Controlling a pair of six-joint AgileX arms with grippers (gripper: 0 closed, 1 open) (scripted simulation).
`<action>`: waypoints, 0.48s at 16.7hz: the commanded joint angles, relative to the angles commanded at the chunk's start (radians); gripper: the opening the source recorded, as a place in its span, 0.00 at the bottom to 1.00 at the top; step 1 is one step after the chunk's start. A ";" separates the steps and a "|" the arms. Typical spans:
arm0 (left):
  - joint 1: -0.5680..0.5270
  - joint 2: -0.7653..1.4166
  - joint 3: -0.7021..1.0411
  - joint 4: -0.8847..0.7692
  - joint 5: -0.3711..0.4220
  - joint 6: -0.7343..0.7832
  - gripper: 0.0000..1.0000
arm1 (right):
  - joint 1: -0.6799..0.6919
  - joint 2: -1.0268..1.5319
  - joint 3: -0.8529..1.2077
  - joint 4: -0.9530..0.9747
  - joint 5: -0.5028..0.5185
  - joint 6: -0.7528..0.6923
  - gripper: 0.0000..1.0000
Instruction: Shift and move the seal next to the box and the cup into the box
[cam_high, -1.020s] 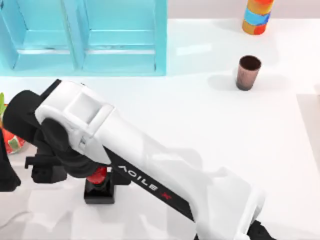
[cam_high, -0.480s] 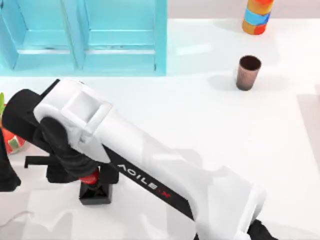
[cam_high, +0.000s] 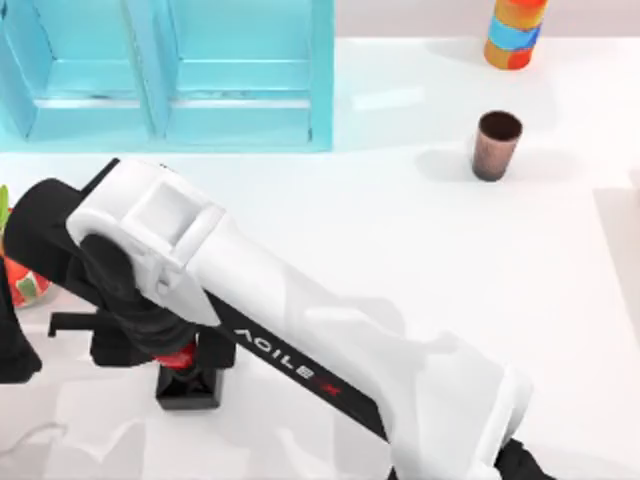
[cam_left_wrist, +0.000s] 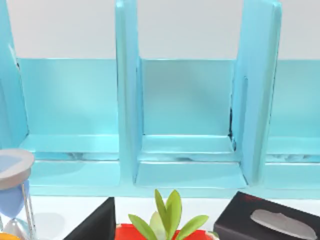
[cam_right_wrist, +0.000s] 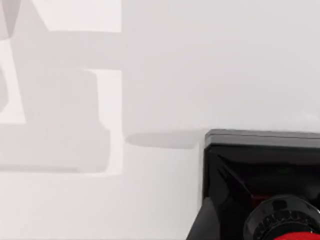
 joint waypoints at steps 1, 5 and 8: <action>0.000 0.000 0.000 0.000 0.000 0.000 1.00 | 0.010 -0.013 -0.012 0.063 -0.008 0.001 0.00; 0.000 0.000 0.000 0.000 0.000 0.000 1.00 | 0.004 -0.069 -0.069 0.101 -0.009 -0.007 0.00; 0.000 0.000 0.000 0.000 0.000 0.000 1.00 | -0.009 -0.184 -0.218 0.167 -0.014 -0.022 0.00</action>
